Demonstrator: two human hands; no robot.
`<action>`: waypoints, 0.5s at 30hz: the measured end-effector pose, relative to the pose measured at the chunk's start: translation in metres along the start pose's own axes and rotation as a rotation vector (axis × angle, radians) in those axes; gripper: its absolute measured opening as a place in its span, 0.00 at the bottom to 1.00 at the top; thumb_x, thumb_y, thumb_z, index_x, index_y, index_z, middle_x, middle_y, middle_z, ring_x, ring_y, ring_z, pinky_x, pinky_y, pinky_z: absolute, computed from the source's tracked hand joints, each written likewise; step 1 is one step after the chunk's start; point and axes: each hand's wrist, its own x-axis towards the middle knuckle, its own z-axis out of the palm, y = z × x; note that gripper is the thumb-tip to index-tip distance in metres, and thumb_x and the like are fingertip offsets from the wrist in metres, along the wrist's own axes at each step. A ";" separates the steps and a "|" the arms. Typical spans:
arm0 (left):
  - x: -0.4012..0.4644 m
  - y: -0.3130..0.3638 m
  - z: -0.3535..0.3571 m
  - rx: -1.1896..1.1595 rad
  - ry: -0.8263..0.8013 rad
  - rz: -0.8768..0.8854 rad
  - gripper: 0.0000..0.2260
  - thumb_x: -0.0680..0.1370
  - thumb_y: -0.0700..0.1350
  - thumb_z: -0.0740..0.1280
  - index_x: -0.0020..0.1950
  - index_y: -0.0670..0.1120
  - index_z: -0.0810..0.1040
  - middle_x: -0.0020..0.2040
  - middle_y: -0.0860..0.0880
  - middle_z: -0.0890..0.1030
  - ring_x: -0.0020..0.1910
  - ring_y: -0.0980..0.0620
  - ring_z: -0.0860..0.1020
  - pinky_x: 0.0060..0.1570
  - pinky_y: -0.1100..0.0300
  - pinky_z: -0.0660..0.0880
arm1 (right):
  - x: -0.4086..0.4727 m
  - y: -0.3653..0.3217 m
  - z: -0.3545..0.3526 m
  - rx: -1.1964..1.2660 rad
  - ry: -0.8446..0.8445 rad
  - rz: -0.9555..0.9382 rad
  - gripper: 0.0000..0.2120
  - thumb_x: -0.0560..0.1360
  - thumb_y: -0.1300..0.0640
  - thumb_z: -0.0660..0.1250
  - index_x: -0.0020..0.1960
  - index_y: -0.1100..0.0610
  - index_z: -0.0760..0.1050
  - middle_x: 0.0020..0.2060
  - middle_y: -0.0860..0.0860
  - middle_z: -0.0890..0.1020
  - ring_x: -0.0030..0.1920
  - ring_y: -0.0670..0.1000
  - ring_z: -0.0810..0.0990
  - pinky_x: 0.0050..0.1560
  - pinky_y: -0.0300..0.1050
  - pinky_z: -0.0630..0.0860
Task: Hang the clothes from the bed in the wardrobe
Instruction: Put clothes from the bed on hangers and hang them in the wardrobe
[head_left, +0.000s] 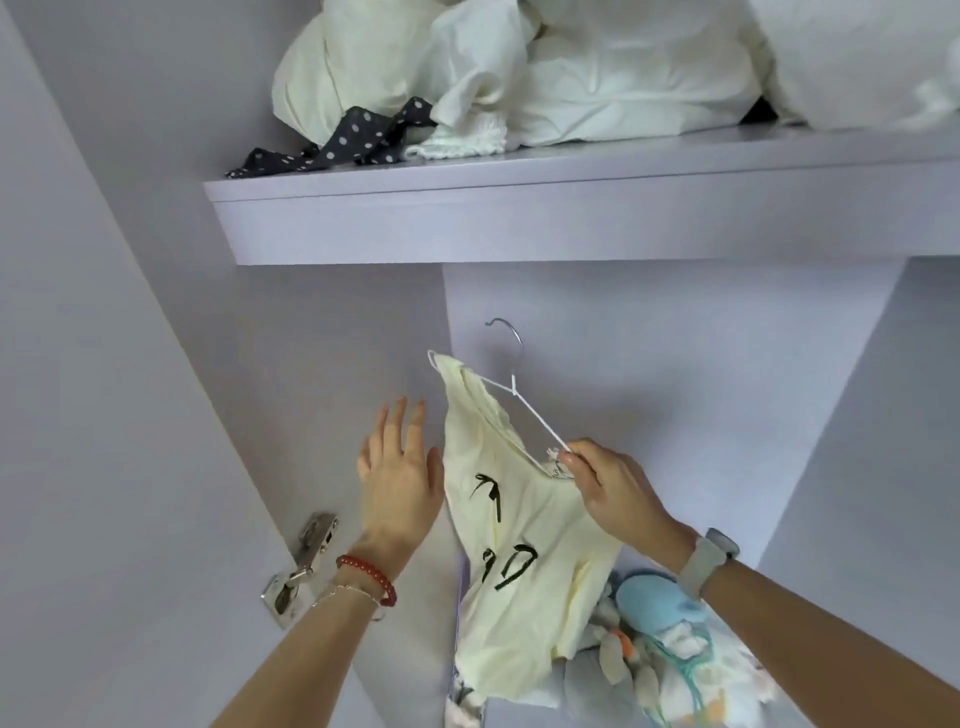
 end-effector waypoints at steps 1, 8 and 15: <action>0.000 0.005 0.008 -0.031 -0.034 0.018 0.24 0.78 0.42 0.60 0.73 0.43 0.59 0.73 0.42 0.61 0.73 0.42 0.57 0.67 0.42 0.57 | -0.016 0.007 -0.013 -0.072 0.002 -0.032 0.09 0.78 0.58 0.59 0.47 0.59 0.77 0.32 0.49 0.77 0.33 0.49 0.74 0.35 0.37 0.64; -0.026 0.067 0.049 -0.104 -0.170 0.461 0.20 0.79 0.49 0.51 0.57 0.42 0.79 0.55 0.45 0.81 0.61 0.43 0.75 0.64 0.37 0.58 | -0.134 0.025 -0.107 -0.448 0.021 -0.058 0.14 0.76 0.56 0.56 0.43 0.59 0.79 0.31 0.49 0.81 0.31 0.50 0.79 0.23 0.37 0.72; -0.134 0.136 0.060 -0.483 -0.627 0.693 0.25 0.75 0.58 0.48 0.44 0.43 0.78 0.40 0.48 0.80 0.40 0.46 0.78 0.40 0.56 0.73 | -0.308 0.002 -0.150 -0.664 0.234 0.439 0.05 0.72 0.65 0.65 0.44 0.60 0.80 0.38 0.52 0.82 0.35 0.53 0.82 0.25 0.42 0.76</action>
